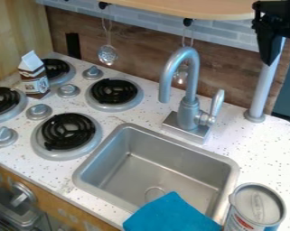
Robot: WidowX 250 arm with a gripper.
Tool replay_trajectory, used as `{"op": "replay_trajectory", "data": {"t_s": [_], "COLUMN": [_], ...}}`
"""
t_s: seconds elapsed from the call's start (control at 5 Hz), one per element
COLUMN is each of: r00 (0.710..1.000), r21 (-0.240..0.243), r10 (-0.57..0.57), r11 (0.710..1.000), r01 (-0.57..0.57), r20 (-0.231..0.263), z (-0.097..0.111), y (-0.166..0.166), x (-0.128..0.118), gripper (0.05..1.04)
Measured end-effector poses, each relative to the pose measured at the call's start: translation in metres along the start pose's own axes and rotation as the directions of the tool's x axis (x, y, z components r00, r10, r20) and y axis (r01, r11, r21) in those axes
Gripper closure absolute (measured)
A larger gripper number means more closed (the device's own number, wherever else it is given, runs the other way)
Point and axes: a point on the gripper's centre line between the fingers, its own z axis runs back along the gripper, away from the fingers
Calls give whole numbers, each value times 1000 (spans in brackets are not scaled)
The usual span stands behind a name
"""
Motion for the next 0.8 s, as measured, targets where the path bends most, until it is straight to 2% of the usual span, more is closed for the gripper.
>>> {"op": "replay_trajectory", "data": {"t_s": [0.2,0.4,0.8], "r00": [999,995,996], "r21": [9,26,38], "r10": [1,5,27], "r11": [1000,1000,999], "r01": [-1,-3,-24], "r20": [-39,-99,-86], "z": [-14,-33,-24], "y": [1,4,7], "x": [-6,-26,-62], "gripper": [85,85,85]}}
